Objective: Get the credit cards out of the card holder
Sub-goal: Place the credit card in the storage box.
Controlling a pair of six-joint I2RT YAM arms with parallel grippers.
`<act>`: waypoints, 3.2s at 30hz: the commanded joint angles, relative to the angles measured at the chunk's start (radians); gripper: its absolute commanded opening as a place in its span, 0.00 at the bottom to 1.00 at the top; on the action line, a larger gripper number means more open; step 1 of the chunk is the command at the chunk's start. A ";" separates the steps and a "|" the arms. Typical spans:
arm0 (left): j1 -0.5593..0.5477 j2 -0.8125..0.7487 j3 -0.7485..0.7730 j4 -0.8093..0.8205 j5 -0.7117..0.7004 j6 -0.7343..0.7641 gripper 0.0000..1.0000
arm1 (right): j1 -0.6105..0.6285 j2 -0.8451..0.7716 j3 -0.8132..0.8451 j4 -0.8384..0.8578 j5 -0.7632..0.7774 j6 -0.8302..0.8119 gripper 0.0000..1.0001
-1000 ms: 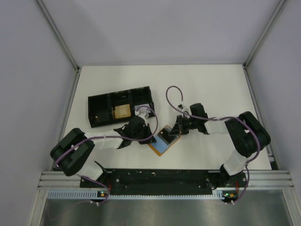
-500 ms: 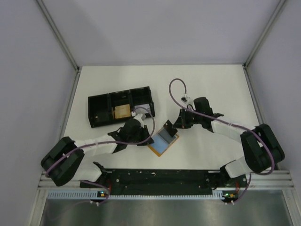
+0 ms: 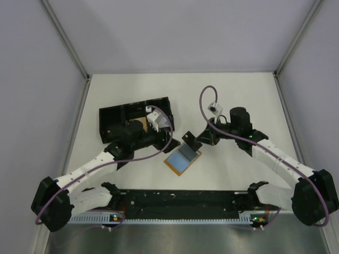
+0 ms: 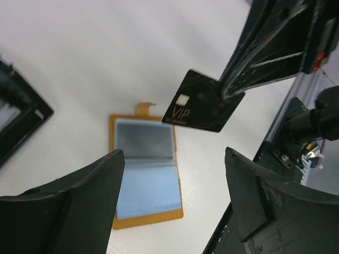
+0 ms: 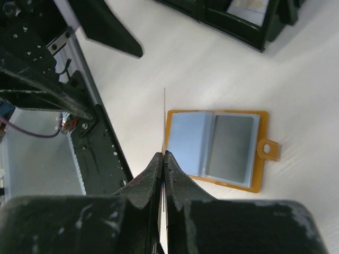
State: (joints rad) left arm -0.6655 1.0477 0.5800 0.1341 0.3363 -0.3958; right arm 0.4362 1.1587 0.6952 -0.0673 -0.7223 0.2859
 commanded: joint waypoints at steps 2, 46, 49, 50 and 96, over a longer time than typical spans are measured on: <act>0.003 0.012 0.141 0.029 0.295 0.239 0.98 | 0.032 -0.109 0.004 0.095 -0.160 -0.082 0.00; 0.467 -0.113 0.270 -0.566 -0.063 0.144 0.00 | 0.099 -0.234 -0.086 0.116 0.072 -0.137 0.96; 0.584 -0.110 0.317 -0.665 -0.134 0.158 0.00 | 0.098 -0.226 -0.092 0.113 0.078 -0.129 0.97; 0.628 -0.104 0.329 -0.685 -0.152 0.166 0.00 | 0.098 -0.226 -0.095 0.113 0.083 -0.126 0.97; 0.845 0.615 0.718 -0.723 -0.282 0.160 0.44 | 0.099 -0.244 -0.138 0.152 0.104 -0.108 0.98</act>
State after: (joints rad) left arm 0.1753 1.7367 1.2476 -0.5495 0.1463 -0.2573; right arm 0.5282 0.9295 0.5625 0.0380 -0.6250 0.1795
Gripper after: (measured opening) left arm 0.383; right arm 0.974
